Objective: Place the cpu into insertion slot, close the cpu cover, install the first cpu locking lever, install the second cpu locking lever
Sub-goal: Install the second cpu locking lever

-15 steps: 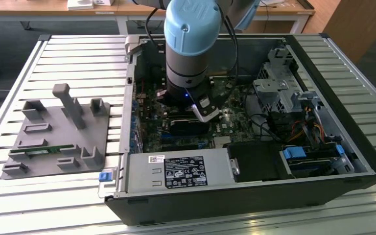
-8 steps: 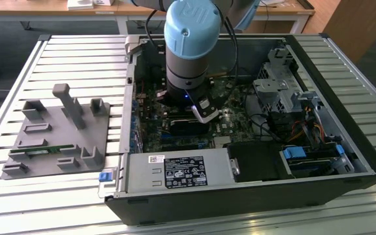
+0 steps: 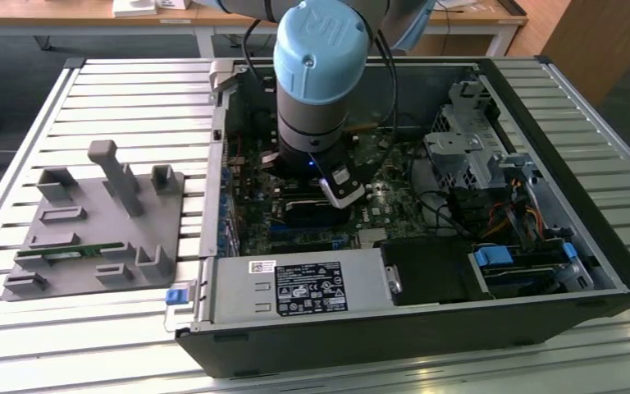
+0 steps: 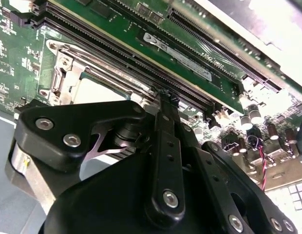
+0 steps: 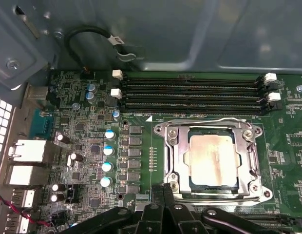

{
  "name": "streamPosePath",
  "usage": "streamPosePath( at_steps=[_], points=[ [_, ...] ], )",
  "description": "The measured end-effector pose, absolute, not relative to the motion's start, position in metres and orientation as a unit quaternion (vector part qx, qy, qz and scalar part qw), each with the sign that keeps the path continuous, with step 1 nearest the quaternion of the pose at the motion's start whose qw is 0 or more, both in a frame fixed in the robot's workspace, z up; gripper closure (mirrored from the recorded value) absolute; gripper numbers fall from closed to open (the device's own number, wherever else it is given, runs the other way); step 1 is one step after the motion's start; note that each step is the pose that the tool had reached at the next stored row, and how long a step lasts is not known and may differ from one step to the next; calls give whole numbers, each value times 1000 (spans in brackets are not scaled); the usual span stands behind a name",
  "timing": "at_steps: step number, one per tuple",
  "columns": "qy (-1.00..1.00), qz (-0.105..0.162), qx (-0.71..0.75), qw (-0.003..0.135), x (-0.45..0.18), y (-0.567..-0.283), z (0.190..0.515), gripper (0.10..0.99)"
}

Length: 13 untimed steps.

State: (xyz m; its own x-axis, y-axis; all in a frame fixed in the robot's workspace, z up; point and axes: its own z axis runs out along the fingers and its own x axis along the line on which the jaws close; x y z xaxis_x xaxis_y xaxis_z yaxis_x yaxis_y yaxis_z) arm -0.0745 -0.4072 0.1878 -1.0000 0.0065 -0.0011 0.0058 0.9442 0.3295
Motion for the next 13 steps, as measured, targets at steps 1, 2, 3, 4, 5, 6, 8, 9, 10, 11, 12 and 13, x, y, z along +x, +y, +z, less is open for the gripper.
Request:
streamPosePath(
  at_steps=[1,2,3,4,5,6,8,9,10,11,12,13],
  points=[
    [986,167,3,1,-75,-407,187,980],
    [986,167,3,1,-76,-407,187,980],
    [986,167,3,1,-76,-407,187,980],
    [986,167,3,1,-76,-407,187,980],
    [986,167,3,1,-76,-407,187,980],
    [986,167,3,1,-76,-407,187,980],
    [986,167,3,1,-76,-407,188,980],
    [986,168,3,1,-76,-407,190,980],
    [986,168,3,1,-76,-407,192,980],
    [986,168,3,1,-76,-407,195,980],
    [986,168,3,1,-76,-407,197,980],
    [986,168,3,1,-76,-407,200,980]
  ],
)
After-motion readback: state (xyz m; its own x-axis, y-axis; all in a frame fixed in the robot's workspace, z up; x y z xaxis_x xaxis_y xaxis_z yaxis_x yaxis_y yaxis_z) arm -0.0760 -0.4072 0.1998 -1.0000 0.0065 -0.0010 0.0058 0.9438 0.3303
